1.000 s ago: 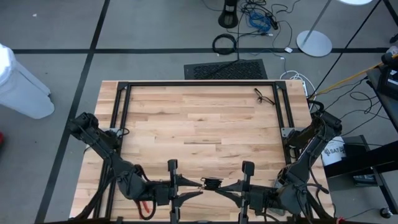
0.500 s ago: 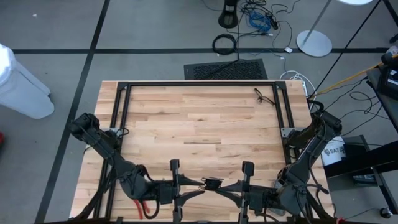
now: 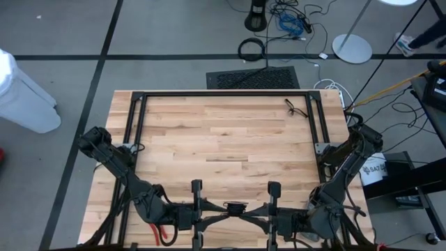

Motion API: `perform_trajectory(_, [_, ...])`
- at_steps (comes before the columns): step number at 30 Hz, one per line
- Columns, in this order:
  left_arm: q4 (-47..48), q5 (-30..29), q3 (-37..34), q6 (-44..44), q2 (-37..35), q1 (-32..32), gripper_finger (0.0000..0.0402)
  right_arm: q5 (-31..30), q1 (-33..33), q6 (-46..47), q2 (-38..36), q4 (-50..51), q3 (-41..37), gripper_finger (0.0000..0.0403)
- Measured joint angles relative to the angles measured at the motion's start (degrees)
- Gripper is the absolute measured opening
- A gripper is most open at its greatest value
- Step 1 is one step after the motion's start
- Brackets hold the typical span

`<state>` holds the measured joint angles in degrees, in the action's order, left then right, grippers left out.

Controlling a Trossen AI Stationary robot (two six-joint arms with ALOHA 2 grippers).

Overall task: Coil cords
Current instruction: Coil the black wire onto the black spool

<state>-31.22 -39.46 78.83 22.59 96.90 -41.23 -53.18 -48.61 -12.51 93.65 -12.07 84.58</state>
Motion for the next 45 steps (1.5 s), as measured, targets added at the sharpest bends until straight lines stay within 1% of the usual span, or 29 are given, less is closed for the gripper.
perform_trajectory(4, [0.3, 0.0, 0.0, 0.0, 0.0, 0.0, 0.0022, 1.0, 0.6, 1.2, 0.0, 1.2, 0.0, 0.0])
perform_trajectory(5, [0.3, 0.0, 0.0, 0.0, 0.0, -0.1, 0.0014, 1.0, 0.6, 1.2, 0.0, 1.2, 0.0, 0.0])
perform_trajectory(16, [0.3, 0.0, 0.0, 0.2, 0.0, -0.1, 0.0004, 0.8, 0.5, 0.2, 0.0, 1.3, 0.0, 0.0001])
perform_trajectory(21, [0.3, 0.0, 0.0, 0.2, 0.0, -0.2, 0.0003, -0.1, 0.4, -0.4, 0.0, 1.2, 0.0, 0.0019])
perform_trajectory(23, [0.2, -0.2, 0.0, 0.2, 0.0, -0.3, 0.0003, -3.1, -0.4, -1.7, 0.0, 1.2, 0.0, 0.0028])
perform_trajectory(27, [-0.4, -1.7, 0.0, 0.2, 0.0, -0.6, 0.0003, -11.6, -3.2, -5.0, -0.4, 1.3, 0.0, 0.0044])
perform_trajectory(31, [-0.9, -3.0, 0.0, 0.7, 0.0, -1.4, 0.0002, -18.2, -6.6, -5.1, -1.5, 1.1, 0.0, 0.0058])
perform_trajectory(33, [-1.2, -3.1, 0.0, 0.8, -0.4, -1.7, 0.0002, -20.0, -8.3, -4.2, -1.4, 1.2, 0.0, 0.0063])
perform_trajectory(35, [-1.4, -3.2, 0.0, 0.8, -1.1, -2.0, 0.0002, -20.5, -9.7, -1.9, -1.3, 3.0, 0.0, 0.0066])
perform_trajectory(38, [-1.5, -3.6, 0.0, 0.7, -2.1, -2.8, 0.0002, -20.4, -10.6, 6.1, -1.3, 8.3, 0.0, 0.0068])
perform_trajectory(41, [-2.5, -3.5, 0.0, 0.9, -2.5, -3.7, 0.0002, -20.1, -10.1, 16.0, -0.1, 13.9, -0.7, 0.0068])
perform_trajectory(43, [-4.4, -3.5, 0.0, 2.6, -2.5, -4.3, 0.0002, -19.9, -8.9, 17.8, 1.7, 13.6, -1.7, 0.0068])
perform_trajectory(45, [-5.6, -3.5, 0.0, 3.4, -2.5, -4.7, 0.0002, -19.7, -7.1, 17.6, 3.6, 13.0, -1.9, 0.0068])
